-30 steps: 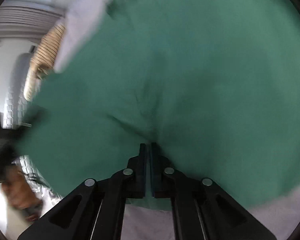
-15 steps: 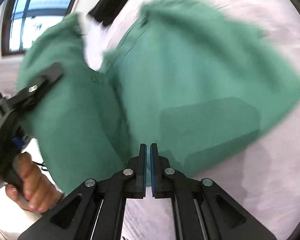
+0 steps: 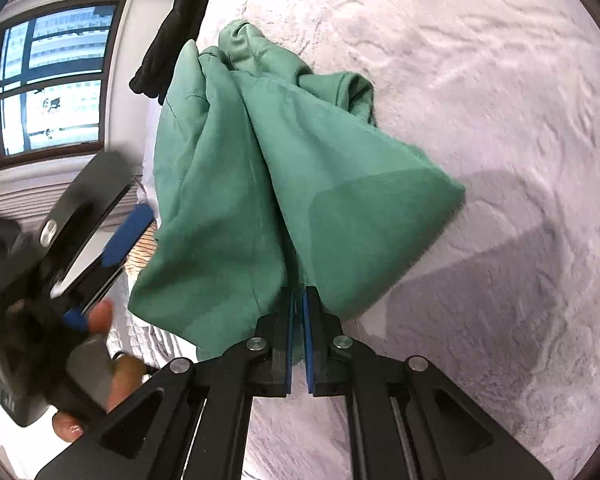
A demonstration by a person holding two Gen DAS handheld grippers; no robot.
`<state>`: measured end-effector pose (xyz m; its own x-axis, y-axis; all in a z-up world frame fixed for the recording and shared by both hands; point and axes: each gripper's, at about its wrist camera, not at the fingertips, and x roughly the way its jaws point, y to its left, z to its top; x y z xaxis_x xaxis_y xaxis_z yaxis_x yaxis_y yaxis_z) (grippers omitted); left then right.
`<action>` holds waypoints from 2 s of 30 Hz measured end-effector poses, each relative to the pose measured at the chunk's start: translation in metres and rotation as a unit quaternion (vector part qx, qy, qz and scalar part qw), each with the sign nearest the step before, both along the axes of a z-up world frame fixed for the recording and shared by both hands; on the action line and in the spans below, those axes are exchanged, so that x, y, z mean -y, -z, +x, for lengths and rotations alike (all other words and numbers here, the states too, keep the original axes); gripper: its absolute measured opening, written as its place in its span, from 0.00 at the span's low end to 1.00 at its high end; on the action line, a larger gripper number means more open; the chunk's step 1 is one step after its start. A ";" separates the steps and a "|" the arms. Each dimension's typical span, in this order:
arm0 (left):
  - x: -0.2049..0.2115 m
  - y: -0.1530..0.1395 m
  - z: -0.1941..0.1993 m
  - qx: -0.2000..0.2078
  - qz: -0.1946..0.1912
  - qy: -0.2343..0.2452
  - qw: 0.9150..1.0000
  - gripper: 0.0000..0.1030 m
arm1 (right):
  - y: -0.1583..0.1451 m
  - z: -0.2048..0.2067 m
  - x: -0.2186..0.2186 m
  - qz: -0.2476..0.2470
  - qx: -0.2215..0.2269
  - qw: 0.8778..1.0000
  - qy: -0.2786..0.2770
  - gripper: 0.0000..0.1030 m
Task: Fold large clothes
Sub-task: 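Lift and carry the jacket aside with the right gripper while the left gripper releases, then lower the folded jacket onto the bed and open the right gripper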
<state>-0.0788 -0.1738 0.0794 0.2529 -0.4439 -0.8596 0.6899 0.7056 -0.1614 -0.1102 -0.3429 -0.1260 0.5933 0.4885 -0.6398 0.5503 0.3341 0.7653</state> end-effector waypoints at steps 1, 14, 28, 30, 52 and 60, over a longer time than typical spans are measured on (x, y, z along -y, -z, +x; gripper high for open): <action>-0.015 -0.005 0.004 0.007 -0.003 -0.017 1.000 0.99 | -0.005 -0.002 0.002 -0.007 0.002 1.000 0.004 0.07; -0.162 0.049 0.027 -0.053 0.089 -0.201 0.974 0.99 | -0.120 0.026 -0.008 -0.176 0.070 0.980 -0.064 0.64; -0.151 0.064 0.017 -0.064 0.084 -0.203 0.973 0.99 | -0.111 0.044 -0.011 -0.367 -0.072 0.914 -0.159 0.05; -0.147 0.074 0.015 -0.077 0.077 -0.203 0.973 0.99 | -0.081 0.034 0.007 -0.338 -0.112 0.923 -0.147 0.02; -0.147 0.067 0.011 -0.085 0.077 -0.215 0.970 0.99 | -0.089 0.104 0.012 -0.276 -0.009 0.946 -0.172 0.41; -0.142 0.067 -0.005 -0.097 0.071 -0.205 0.971 0.99 | -0.077 0.135 0.011 -0.294 -0.037 0.932 -0.209 0.02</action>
<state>-0.0838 -0.0316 0.0126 0.2098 -0.2140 -0.9540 0.3132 0.9391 -0.1418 0.0250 -0.3539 -0.0490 0.3745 0.2196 -0.9008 0.3222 0.8801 0.3486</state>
